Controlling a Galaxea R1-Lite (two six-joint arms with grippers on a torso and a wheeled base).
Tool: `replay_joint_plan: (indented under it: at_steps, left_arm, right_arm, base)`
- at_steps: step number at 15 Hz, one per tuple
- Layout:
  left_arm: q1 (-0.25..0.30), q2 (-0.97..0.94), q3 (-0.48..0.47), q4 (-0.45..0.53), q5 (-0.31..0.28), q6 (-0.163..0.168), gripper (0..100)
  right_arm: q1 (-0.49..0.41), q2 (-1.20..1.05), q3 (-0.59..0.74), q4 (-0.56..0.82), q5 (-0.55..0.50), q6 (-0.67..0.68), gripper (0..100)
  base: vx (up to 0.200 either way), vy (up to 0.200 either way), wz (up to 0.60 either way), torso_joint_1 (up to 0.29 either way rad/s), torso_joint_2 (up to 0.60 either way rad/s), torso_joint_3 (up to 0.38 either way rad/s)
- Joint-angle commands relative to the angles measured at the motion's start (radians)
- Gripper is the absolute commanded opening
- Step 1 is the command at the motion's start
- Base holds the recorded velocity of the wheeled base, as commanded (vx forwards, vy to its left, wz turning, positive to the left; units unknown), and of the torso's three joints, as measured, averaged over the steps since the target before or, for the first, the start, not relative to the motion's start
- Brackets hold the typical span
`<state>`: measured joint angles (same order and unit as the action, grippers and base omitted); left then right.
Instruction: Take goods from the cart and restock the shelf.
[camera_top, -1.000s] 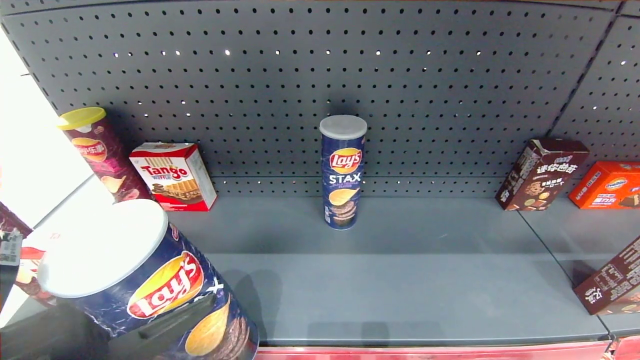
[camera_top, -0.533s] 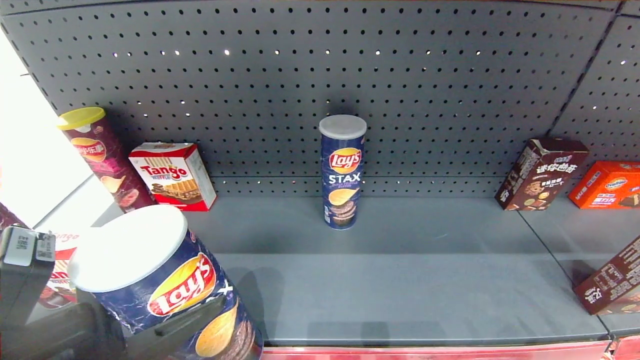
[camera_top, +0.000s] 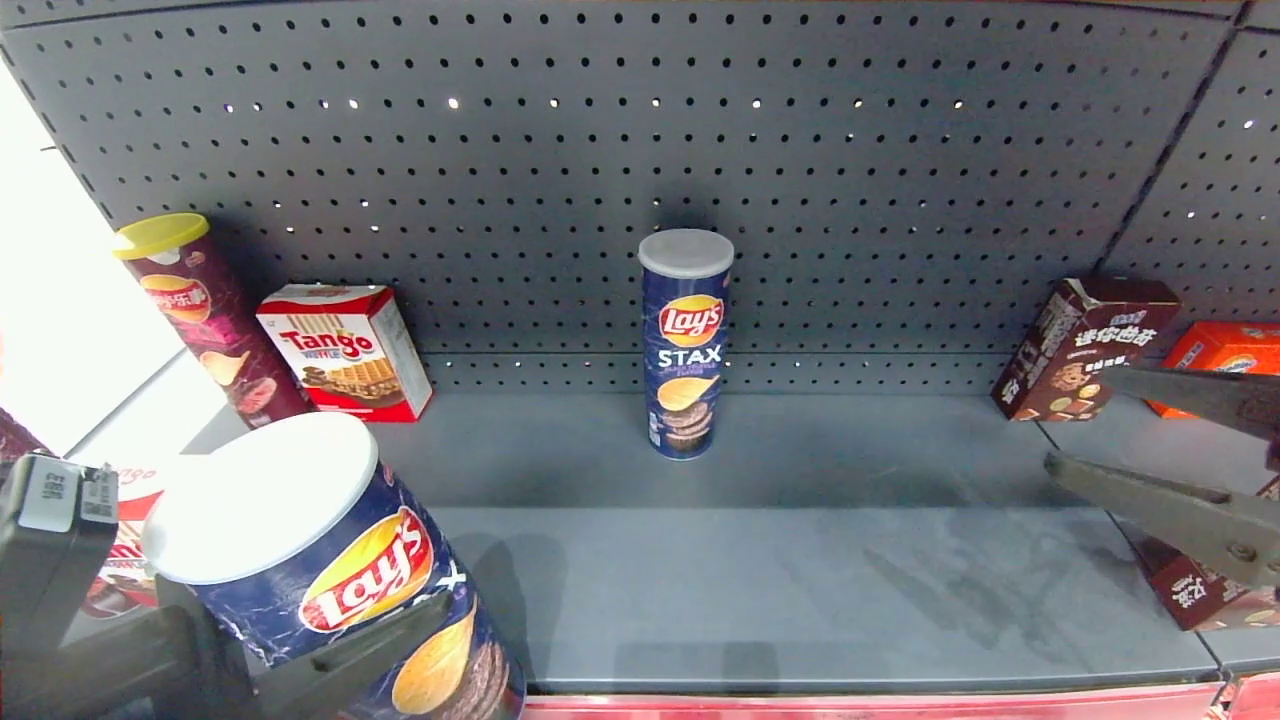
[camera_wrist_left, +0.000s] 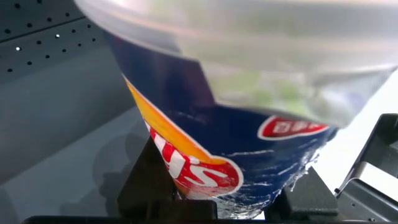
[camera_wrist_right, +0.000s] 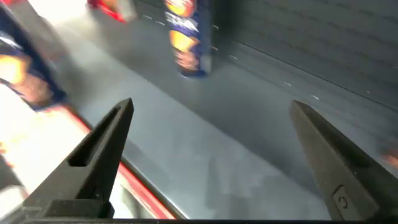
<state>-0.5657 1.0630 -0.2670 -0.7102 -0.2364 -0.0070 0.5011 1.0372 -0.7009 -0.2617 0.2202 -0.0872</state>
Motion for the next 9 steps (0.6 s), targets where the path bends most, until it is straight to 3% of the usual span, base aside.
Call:
replay_joint_plan:
  at_steps: [1,4,7,8,9]
  left_arm:
    - [0.000,0.002,0.000,0.000,0.000,-0.001,0]
    - [0.000,0.002,0.000,0.000,0.000,-0.001,0]
    - [0.024,0.002,0.002,0.000,-0.003,-0.001,0]
    - [0.027,0.002,0.002,0.000,-0.003,-0.001,0]
    - [0.026,0.002,0.002,0.000,-0.003,-0.001,0]
  right_arm:
    - [0.034,0.161,-0.091,-0.007,0.031,0.012,100]
    - [0.010,0.290,-0.149,-0.054,0.080,0.004,100]
    - [-0.018,0.429,-0.152,-0.235,0.084,-0.005,100]
    - [-0.042,0.500,-0.172,-0.309,0.113,-0.052,100]
    - [-0.072,0.537,-0.195,-0.330,0.208,-0.080,100]
  base:
    - [0.000,0.000,0.00,0.000,0.00,0.000]
    - [0.000,0.000,0.00,0.000,0.00,0.000]
    - [0.000,0.000,0.00,0.000,0.00,0.000]
    - [0.000,0.000,0.00,0.000,0.00,0.000]
    - [0.000,0.000,0.00,0.000,0.00,0.000]
